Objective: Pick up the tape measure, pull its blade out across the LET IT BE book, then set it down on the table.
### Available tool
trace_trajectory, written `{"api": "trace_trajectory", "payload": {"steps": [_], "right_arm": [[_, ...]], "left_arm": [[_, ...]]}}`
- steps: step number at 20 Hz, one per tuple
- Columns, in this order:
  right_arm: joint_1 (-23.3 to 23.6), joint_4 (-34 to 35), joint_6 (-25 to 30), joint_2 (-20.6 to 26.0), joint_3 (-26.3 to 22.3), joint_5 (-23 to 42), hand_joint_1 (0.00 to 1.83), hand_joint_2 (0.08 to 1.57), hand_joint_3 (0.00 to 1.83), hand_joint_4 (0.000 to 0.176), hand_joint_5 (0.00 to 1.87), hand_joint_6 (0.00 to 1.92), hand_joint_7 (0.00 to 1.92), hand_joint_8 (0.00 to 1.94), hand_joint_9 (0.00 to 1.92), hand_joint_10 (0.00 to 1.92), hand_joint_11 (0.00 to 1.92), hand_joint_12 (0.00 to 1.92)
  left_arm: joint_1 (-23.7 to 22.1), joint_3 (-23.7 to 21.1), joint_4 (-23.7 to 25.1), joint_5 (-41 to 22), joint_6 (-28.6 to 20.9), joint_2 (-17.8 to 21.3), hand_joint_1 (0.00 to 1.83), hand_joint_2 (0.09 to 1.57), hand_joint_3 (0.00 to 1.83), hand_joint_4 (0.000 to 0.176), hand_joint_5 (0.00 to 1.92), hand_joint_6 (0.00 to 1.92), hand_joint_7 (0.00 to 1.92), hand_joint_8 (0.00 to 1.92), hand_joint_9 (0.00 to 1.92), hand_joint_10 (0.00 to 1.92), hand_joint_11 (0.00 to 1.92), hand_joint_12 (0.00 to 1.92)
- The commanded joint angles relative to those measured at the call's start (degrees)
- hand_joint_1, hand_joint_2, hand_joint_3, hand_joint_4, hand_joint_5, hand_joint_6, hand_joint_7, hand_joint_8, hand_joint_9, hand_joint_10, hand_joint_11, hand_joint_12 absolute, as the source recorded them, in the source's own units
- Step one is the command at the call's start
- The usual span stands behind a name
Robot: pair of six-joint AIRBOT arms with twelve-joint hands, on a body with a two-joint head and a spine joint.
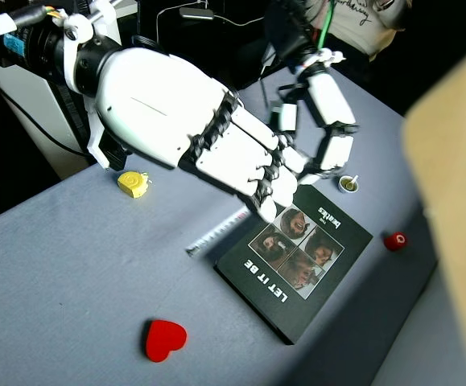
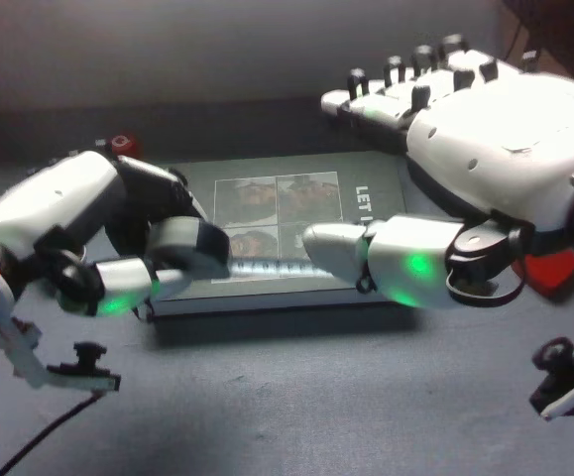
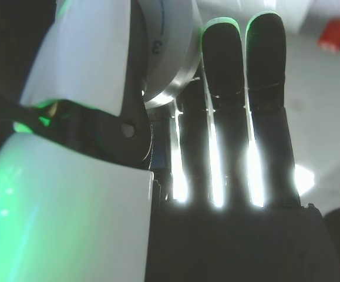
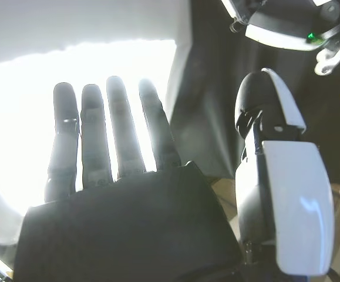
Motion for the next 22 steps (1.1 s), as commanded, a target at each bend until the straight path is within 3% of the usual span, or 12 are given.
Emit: {"api": "trace_trajectory", "payload": {"steps": [1, 2, 4, 6, 15, 22], "right_arm": [[1.23, -4.47, 0.03, 0.01, 0.41, 1.09, 0.55, 1.07, 0.00, 0.014, 0.21, 0.01, 0.23, 0.01, 0.21, 0.01, 0.00, 0.78], [1.67, -4.18, -0.22, -0.63, 1.46, 0.79, 0.65, 1.07, 0.00, 0.000, 0.23, 0.01, 0.25, 0.01, 0.22, 0.01, 0.00, 0.79], [2.17, -3.86, -0.73, -2.25, 4.15, 0.62, 0.85, 1.07, 0.00, 0.000, 0.31, 0.02, 0.32, 0.01, 0.27, 0.02, 0.00, 0.80], [2.28, -3.87, -0.98, -3.76, 6.62, -1.18, 0.91, 1.10, 0.00, 0.000, 0.33, 0.01, 0.36, 0.01, 0.30, 0.02, 0.00, 0.83], [0.06, -0.81, -2.36, -15.67, 19.90, 0.46, 0.97, 1.17, 0.01, 0.000, 0.44, 0.02, 0.46, 0.01, 0.39, 0.02, 0.00, 1.05], [0.72, 0.97, -2.62, -21.08, 25.90, 0.38, 0.97, 1.18, 0.01, 0.000, 0.49, 0.02, 0.51, 0.01, 0.43, 0.02, 0.00, 1.12]], "left_arm": [[-0.88, 0.50, 1.67, -5.01, -0.73, 0.07, 1.38, 1.09, 0.00, 0.000, 1.04, 0.72, 1.03, 0.88, 0.91, 1.28, 0.77, 1.16], [-1.51, 1.30, 1.13, -4.52, -0.73, 0.07, 1.38, 1.09, 0.00, 0.000, 1.04, 0.72, 1.04, 0.88, 0.91, 1.28, 0.76, 1.16], [-2.17, 2.84, -0.13, -3.89, -0.77, 0.21, 1.38, 1.09, 0.00, 0.000, 1.04, 0.72, 1.04, 0.87, 0.90, 1.28, 0.75, 1.16], [-2.63, 4.20, -0.19, -2.29, -0.80, 0.69, 1.38, 1.09, 0.00, 0.000, 1.05, 0.72, 1.04, 0.87, 0.90, 1.28, 0.77, 1.16], [-3.63, 8.47, -1.27, -0.53, -1.94, 2.10, 1.38, 1.09, 0.00, 0.000, 1.06, 0.71, 1.04, 0.86, 0.92, 1.26, 0.77, 1.15], [-5.12, 9.25, -2.19, -0.52, -2.15, 2.26, 1.38, 1.09, 0.00, 0.000, 1.04, 0.71, 1.06, 0.85, 0.91, 1.26, 0.78, 1.14]]}}
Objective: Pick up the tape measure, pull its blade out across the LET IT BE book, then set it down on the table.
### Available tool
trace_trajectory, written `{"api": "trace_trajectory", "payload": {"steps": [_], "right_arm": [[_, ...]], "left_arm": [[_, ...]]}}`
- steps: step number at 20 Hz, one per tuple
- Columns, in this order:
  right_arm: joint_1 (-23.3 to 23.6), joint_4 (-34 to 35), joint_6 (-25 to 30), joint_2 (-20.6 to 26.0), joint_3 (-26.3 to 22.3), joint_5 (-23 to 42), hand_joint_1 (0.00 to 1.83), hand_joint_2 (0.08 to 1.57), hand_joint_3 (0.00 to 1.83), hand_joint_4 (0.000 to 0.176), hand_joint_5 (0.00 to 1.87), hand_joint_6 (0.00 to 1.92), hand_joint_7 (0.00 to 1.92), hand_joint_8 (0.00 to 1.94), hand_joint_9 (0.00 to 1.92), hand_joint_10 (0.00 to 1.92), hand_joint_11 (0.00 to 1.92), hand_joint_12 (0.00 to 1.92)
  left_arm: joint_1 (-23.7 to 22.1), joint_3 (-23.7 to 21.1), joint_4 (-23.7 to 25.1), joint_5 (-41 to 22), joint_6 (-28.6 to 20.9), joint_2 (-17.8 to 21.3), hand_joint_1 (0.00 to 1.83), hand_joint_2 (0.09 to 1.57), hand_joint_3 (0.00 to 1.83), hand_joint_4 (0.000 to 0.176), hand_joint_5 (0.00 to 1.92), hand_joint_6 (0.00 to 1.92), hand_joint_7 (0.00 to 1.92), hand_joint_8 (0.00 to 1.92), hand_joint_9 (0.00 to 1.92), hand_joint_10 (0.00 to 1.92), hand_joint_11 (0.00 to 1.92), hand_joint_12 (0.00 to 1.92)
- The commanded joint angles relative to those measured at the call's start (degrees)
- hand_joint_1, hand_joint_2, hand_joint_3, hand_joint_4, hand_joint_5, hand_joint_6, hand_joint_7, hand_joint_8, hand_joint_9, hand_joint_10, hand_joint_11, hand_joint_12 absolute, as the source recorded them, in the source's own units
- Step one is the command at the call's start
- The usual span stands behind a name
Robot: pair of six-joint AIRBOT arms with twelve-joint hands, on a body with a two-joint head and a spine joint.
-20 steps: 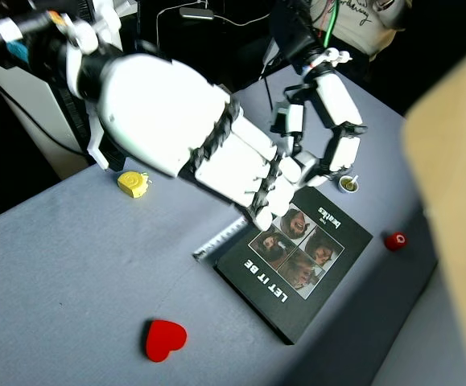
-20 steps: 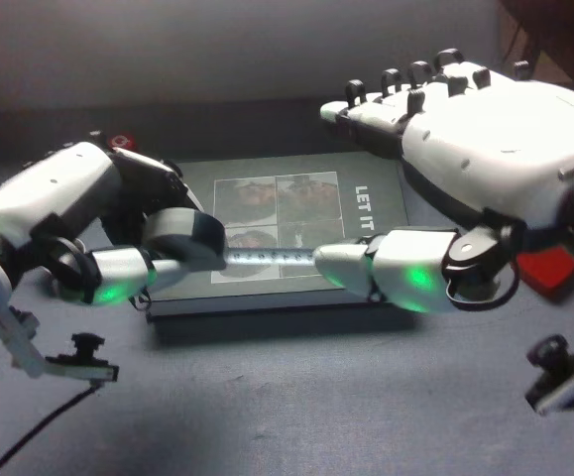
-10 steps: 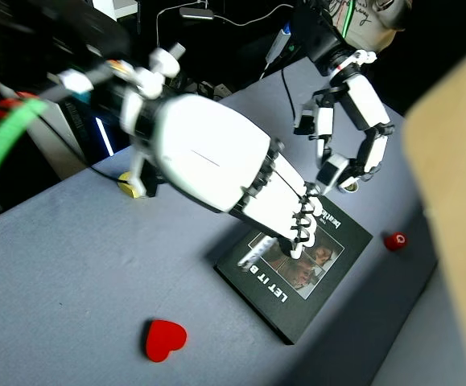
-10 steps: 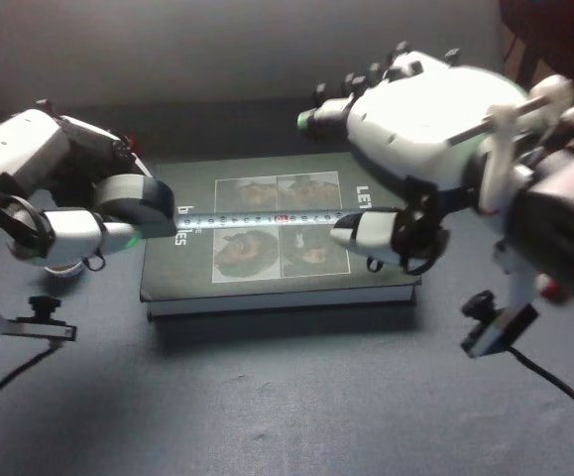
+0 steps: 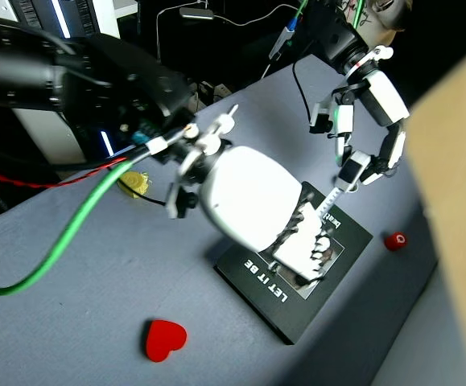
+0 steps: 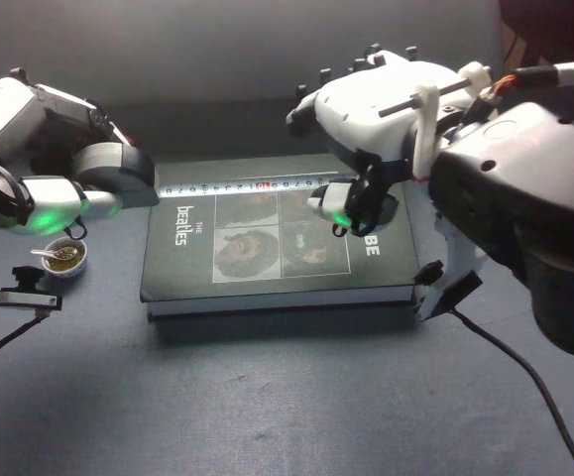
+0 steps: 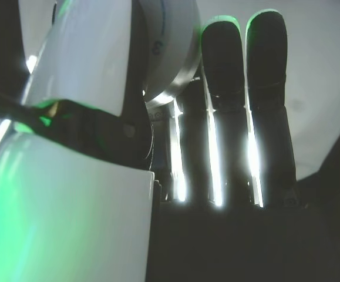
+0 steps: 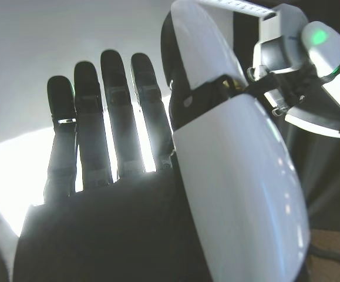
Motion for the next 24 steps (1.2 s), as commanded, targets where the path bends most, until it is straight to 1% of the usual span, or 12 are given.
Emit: {"api": "trace_trajectory", "payload": {"steps": [1, 10, 13, 21, 22, 24], "right_arm": [[1.08, -4.17, 0.31, -0.02, 0.42, 1.60, 0.97, 1.19, 0.01, 0.000, 0.49, 0.02, 0.52, 0.01, 0.43, 0.02, 0.00, 1.15], [1.80, -4.43, 0.46, -4.06, 4.57, 1.01, 0.96, 1.19, 0.01, 0.000, 0.49, 0.01, 0.54, 0.01, 0.45, 0.02, 0.00, 1.16], [1.27, -6.62, 1.12, -5.32, 6.28, 0.95, 0.94, 1.21, 0.01, 0.000, 0.50, 0.01, 0.55, 0.01, 0.46, 0.02, 0.00, 1.17], [0.33, -6.63, 0.97, -6.10, 7.97, 0.39, 0.94, 1.21, 0.00, 0.000, 0.51, 0.01, 0.58, 0.01, 0.48, 0.02, 0.01, 1.19], [0.22, -6.63, 0.96, -6.14, 8.12, 0.38, 0.94, 1.21, 0.00, 0.000, 0.51, 0.01, 0.58, 0.01, 0.48, 0.02, 0.00, 1.19], [0.14, -6.62, 0.99, -6.27, 8.58, 0.37, 0.94, 1.21, 0.00, 0.000, 0.51, 0.01, 0.57, 0.01, 0.47, 0.02, 0.02, 1.20]], "left_arm": [[-0.99, 0.06, 1.63, -6.62, -0.75, 0.43, 1.38, 1.09, 0.00, 0.000, 1.03, 0.74, 1.07, 0.83, 0.92, 1.25, 0.78, 1.14], [-2.69, -0.18, 0.85, -6.18, -0.76, 0.42, 1.38, 1.09, 0.00, 0.000, 1.05, 0.73, 1.06, 0.84, 0.92, 1.25, 0.76, 1.12], [-2.76, -0.44, 0.97, -6.10, -0.76, 0.43, 1.38, 1.09, 0.00, 0.000, 1.05, 0.73, 1.06, 0.84, 0.91, 1.25, 0.77, 1.12], [-3.55, -0.63, 2.15, -5.22, -0.76, 0.57, 1.38, 1.09, 0.00, 0.000, 1.04, 0.74, 1.07, 0.84, 0.91, 1.25, 0.76, 1.12], [-3.55, -0.74, 2.15, -5.22, -0.76, 0.57, 1.38, 1.09, 0.00, 0.000, 0.99, 0.78, 1.07, 0.85, 0.91, 1.26, 0.75, 1.11], [-3.56, -0.90, 2.16, -5.22, -1.03, 0.58, 1.38, 1.09, 0.00, 0.000, 1.00, 0.78, 1.06, 0.85, 0.91, 1.26, 0.75, 1.12]]}}
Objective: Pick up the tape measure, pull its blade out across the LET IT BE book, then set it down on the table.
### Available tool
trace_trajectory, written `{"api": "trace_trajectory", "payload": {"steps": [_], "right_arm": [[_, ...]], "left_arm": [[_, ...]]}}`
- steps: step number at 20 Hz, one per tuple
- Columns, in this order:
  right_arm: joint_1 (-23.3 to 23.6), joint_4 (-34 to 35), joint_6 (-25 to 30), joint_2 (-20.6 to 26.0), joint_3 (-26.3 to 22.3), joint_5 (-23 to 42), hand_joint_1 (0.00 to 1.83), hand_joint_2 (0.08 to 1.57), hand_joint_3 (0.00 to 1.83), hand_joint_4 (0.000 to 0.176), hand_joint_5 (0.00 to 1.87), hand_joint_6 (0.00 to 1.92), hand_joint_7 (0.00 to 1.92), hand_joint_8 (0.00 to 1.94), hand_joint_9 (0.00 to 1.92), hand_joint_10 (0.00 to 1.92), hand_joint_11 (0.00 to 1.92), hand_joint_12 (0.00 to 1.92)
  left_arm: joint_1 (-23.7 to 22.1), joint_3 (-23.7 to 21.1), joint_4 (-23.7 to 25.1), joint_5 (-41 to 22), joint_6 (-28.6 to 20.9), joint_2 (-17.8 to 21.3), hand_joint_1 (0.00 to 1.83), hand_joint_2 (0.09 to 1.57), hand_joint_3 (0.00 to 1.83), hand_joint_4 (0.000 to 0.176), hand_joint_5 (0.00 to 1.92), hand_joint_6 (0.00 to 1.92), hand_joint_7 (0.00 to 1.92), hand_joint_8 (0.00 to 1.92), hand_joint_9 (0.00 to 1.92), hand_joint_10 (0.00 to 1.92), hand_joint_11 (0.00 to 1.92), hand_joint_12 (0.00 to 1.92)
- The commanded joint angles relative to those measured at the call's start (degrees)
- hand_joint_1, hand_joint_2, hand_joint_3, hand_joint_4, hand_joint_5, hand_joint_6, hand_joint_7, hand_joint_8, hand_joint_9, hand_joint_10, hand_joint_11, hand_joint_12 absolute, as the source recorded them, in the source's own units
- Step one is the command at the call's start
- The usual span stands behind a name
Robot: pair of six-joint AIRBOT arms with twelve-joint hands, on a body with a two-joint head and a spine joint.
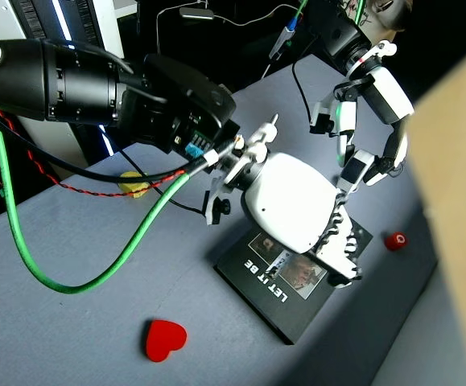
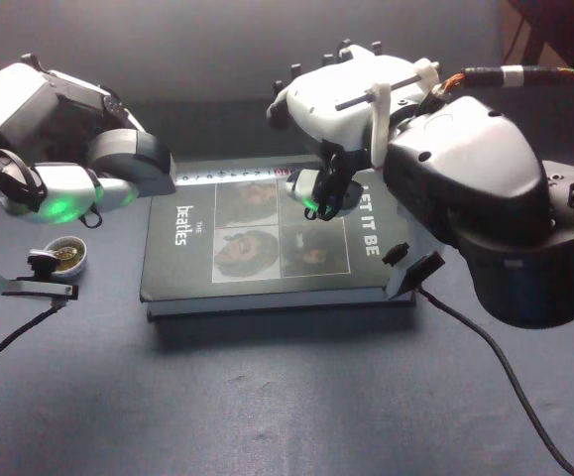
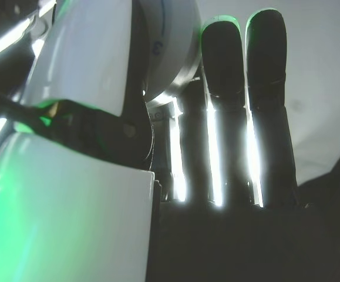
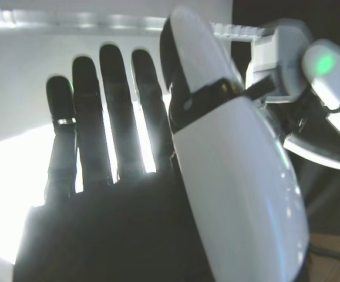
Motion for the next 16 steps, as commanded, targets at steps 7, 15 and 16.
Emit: {"api": "trace_trajectory", "payload": {"steps": [7, 15, 16], "right_arm": [[0.43, -4.44, -0.08, -0.09, 0.94, 1.69, 0.93, 1.21, 0.00, 0.000, 0.51, 0.00, 0.56, 0.00, 0.47, 0.01, 0.00, 1.20], [0.39, -4.44, -0.11, -0.09, 0.94, 1.56, 0.95, 1.21, 0.00, 0.000, 0.53, 0.01, 0.57, 0.00, 0.49, 0.01, 0.01, 1.21], [0.45, -4.44, -0.13, -0.08, 0.94, 1.56, 0.95, 1.21, 0.00, 0.000, 0.53, 0.01, 0.57, 0.00, 0.49, 0.01, 0.01, 1.21]], "left_arm": [[-1.36, 0.02, 1.95, -6.09, -0.97, 0.90, 1.38, 1.08, 0.00, 0.000, 1.03, 0.73, 1.08, 0.82, 0.92, 1.24, 0.77, 1.12], [-1.69, 0.28, 2.09, -5.79, -0.96, 1.18, 1.38, 1.08, 0.00, 0.000, 1.04, 0.72, 1.07, 0.82, 0.92, 1.25, 0.77, 1.12], [-1.69, 0.27, 2.19, -5.67, -0.96, 1.21, 1.38, 1.08, 0.00, 0.000, 1.05, 0.72, 1.07, 0.82, 0.92, 1.25, 0.77, 1.12]]}}
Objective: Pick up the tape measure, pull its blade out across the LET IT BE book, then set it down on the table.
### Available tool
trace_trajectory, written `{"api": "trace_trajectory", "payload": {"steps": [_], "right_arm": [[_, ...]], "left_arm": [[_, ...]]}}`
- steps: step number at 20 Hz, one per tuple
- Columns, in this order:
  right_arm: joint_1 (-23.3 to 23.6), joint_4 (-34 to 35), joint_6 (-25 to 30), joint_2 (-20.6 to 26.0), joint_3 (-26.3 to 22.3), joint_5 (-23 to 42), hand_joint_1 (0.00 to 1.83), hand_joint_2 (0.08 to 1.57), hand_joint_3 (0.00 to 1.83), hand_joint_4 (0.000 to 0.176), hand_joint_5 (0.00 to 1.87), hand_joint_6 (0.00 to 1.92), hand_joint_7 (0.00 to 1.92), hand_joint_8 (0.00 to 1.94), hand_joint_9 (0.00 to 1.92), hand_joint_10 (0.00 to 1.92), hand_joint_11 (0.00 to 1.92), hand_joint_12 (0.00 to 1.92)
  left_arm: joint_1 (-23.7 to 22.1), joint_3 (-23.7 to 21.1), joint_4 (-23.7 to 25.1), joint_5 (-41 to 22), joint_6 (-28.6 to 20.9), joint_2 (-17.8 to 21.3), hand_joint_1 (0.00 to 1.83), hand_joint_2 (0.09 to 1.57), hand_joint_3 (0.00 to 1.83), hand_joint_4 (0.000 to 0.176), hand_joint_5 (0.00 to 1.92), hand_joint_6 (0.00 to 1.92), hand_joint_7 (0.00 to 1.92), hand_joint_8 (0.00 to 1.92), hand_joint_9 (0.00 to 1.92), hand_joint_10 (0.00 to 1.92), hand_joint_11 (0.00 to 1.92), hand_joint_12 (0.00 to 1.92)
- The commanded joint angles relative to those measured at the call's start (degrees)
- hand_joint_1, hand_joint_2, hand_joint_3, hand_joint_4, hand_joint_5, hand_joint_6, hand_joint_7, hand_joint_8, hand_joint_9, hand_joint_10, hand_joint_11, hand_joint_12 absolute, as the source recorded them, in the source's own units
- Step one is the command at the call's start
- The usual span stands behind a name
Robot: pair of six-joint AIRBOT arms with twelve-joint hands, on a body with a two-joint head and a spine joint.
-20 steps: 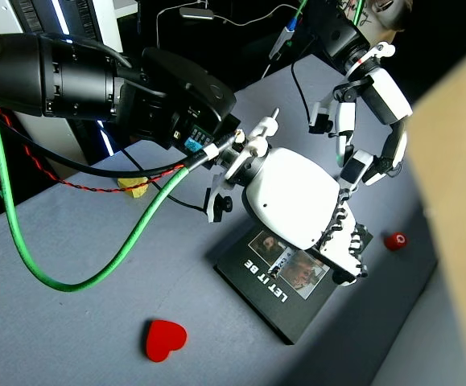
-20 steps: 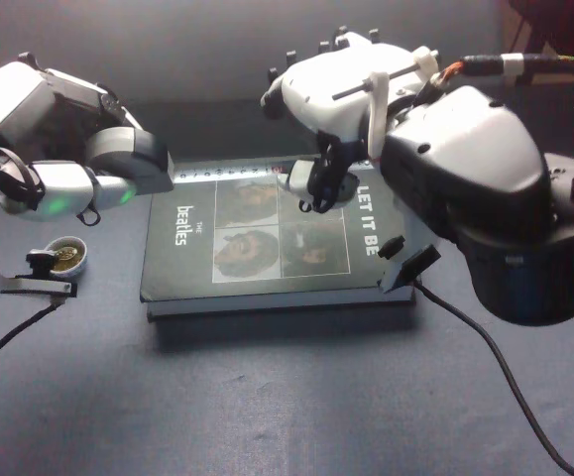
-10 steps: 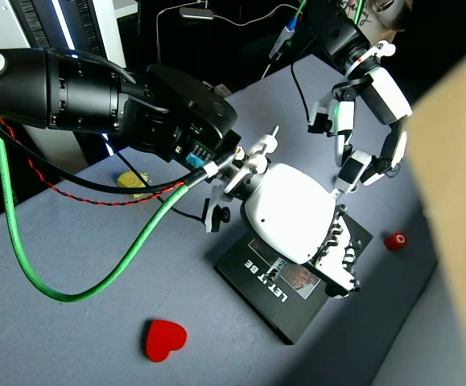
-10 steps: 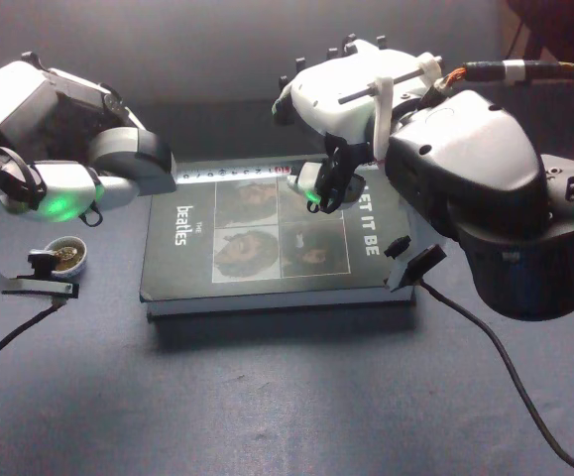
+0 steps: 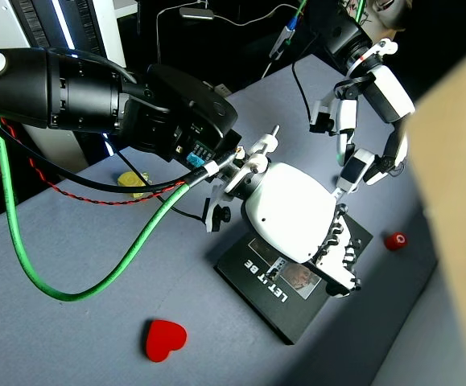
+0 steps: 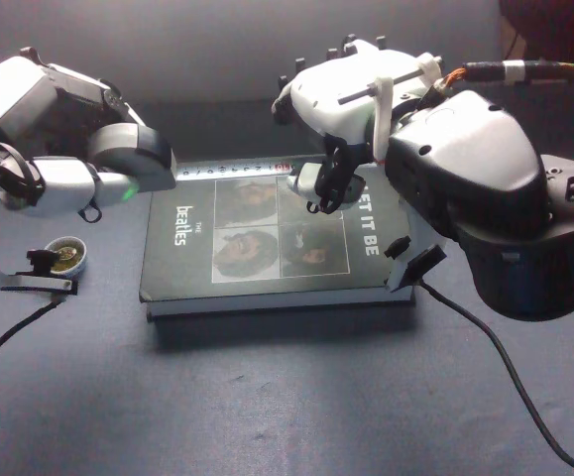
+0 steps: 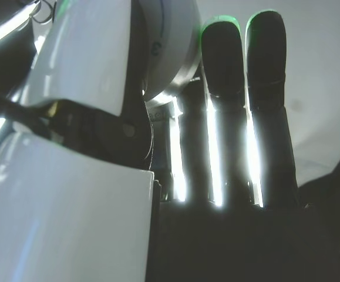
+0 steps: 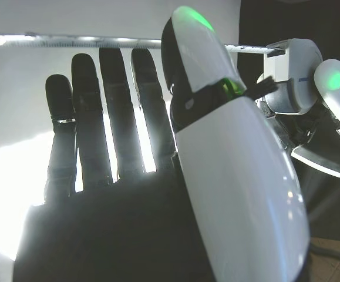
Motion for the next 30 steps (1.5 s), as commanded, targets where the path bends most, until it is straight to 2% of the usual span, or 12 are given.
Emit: {"api": "trace_trajectory", "payload": {"steps": [1, 9, 12, 13, 14, 15, 16, 18, 30], "right_arm": [[0.53, -4.12, -0.13, 0.18, 0.06, 1.74, 0.95, 1.22, 0.00, 0.000, 0.53, 0.01, 0.57, 0.00, 0.49, 0.01, 0.01, 1.21], [0.67, -4.29, -0.23, 0.23, 0.17, 1.74, 0.93, 1.23, 0.01, 0.000, 0.55, 0.01, 0.61, 0.01, 0.55, 0.03, 0.07, 1.23], [0.69, -4.65, -0.23, 0.24, 0.19, 1.76, 0.96, 1.22, 0.00, 0.000, 0.68, 0.04, 0.77, 0.04, 0.75, 0.11, 0.29, 1.35], [0.70, -4.69, -0.22, 0.25, 0.19, 1.78, 1.00, 1.21, 0.00, 0.000, 0.76, 0.03, 0.86, 0.03, 0.82, 0.19, 0.39, 1.40], [0.71, -4.73, -0.22, 0.26, 0.21, 1.80, 1.15, 1.20, 0.01, 0.000, 0.70, 1.07, 0.92, 0.91, 0.86, 0.39, 0.51, 1.45], [0.73, -4.81, -0.21, 0.28, 0.23, 1.80, 1.17, 1.22, 0.00, 0.000, 0.68, 1.29, 0.90, 1.16, 0.83, 0.71, 0.59, 1.52], [0.77, -4.90, -0.20, 0.28, 0.24, 1.80, 1.17, 1.20, 0.00, 0.000, 0.74, 1.30, 0.90, 1.16, 0.82, 0.95, 0.66, 1.56], [0.81, -5.27, -0.08, 0.32, 0.25, 1.80, 1.19, 1.18, 0.00, 0.000, 0.77, 1.26, 0.95, 1.13, 0.84, 1.11, 0.72, 1.62], [0.27, -6.89, 0.49, 1.66, 0.14, 1.26, 1.18, 1.20, 0.00, 0.000, 0.75, 1.25, 0.91, 1.22, 0.75, 1.16, 0.63, 1.62]], "left_arm": [[-0.90, 0.41, 1.96, -6.21, -0.80, 0.59, 1.38, 1.08, 0.00, 0.000, 1.06, 0.72, 1.06, 0.82, 0.92, 1.25, 0.77, 1.12], [-1.06, 0.51, 1.93, -6.05, -0.79, 0.72, 1.38, 1.08, 0.00, 0.000, 1.08, 0.69, 1.05, 0.86, 0.92, 1.24, 0.77, 1.13], [-1.17, 0.55, 1.93, -6.05, -0.79, 0.77, 1.38, 1.08, 0.00, 0.000, 1.06, 0.70, 1.06, 0.85, 0.92, 1.24, 0.77, 1.13], [-1.22, 0.56, 1.93, -6.05, -0.79, 0.77, 1.38, 1.08, 0.00, 0.000, 1.05, 0.71, 1.06, 0.84, 0.92, 1.24, 0.77, 1.13], [-1.23, 0.57, 1.93, -6.05, -0.79, 0.80, 1.38, 1.08, 0.00, 0.000, 1.05, 0.72, 1.06, 0.84, 0.92, 1.24, 0.78, 1.13], [-1.23, 0.61, 1.93, -6.05, -0.78, 0.81, 1.38, 1.08, 0.00, 0.000, 1.05, 0.72, 1.06, 0.83, 0.92, 1.24, 0.78, 1.13], [-1.23, 0.62, 1.94, -6.05, -0.77, 0.84, 1.38, 1.08, 0.00, 0.000, 1.05, 0.73, 1.06, 0.83, 0.92, 1.24, 0.78, 1.13], [-1.23, 0.61, 1.94, -6.12, -0.72, 0.88, 1.38, 1.08, 0.00, 0.000, 1.05, 0.73, 1.06, 0.83, 0.92, 1.24, 0.78, 1.13], [-0.88, 0.11, 0.60, -7.66, -0.36, 1.31, 1.38, 1.08, 0.00, 0.000, 1.05, 0.72, 1.06, 0.83, 0.92, 1.25, 0.76, 1.12]]}}
